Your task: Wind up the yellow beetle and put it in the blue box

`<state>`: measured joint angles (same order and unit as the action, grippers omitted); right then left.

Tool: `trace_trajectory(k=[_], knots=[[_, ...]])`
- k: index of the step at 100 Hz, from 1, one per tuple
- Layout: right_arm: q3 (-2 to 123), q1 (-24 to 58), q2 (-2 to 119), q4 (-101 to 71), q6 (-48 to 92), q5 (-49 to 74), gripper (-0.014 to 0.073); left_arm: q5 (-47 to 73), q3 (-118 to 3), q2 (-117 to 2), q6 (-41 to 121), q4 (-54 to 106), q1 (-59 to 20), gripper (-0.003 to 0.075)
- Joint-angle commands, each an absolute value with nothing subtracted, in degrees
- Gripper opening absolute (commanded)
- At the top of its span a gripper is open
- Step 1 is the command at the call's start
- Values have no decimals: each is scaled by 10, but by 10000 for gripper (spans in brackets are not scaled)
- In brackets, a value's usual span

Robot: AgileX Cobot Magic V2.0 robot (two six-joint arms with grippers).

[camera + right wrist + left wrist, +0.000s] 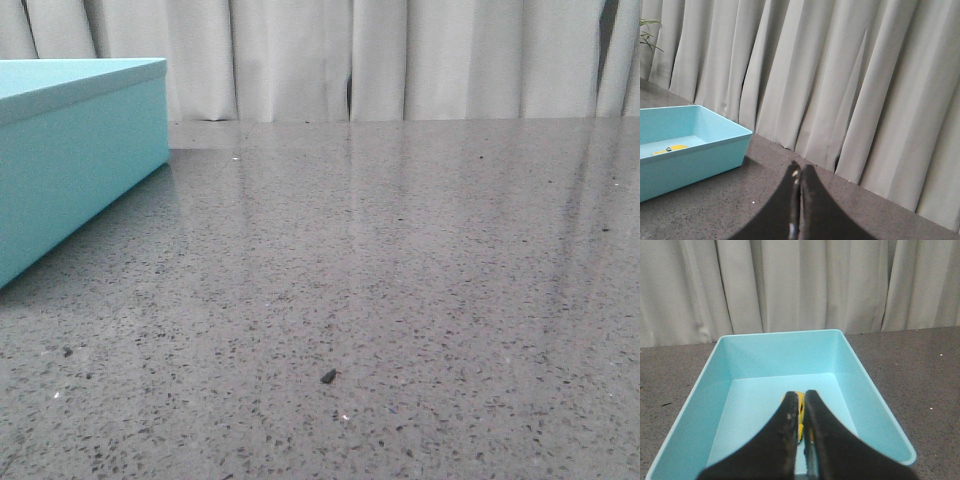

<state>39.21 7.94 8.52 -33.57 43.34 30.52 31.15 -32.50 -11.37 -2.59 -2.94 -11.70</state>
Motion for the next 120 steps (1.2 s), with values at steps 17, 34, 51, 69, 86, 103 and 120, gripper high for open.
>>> trace_trajectory(k=[17, 34, 51, 69, 86, 103, 120], knots=[[403, 81, 94, -345, 440, 263, -46, 271, -339, -120, -31, -15, -121, -19], [403, 81, 94, -345, 440, 263, -46, 271, -339, -120, -31, -15, -121, -19], [403, 81, 94, -345, 440, 263, -46, 247, -309, -120, -31, -7, -121, -19], [403, 81, 94, -345, 440, 265, -46, 59, -165, -90, 4, -19, -121, -19], [403, 81, 94, -345, 440, 265, -46, 15, -14, -22, 0, -5, -121, -19], [403, 81, 94, -345, 440, 265, -46, 144, 19, 22, 0, 0, -121, -19], [403, 81, 94, -345, 440, 268, -46, 156, 19, 21, 0, 3, -121, -19]])
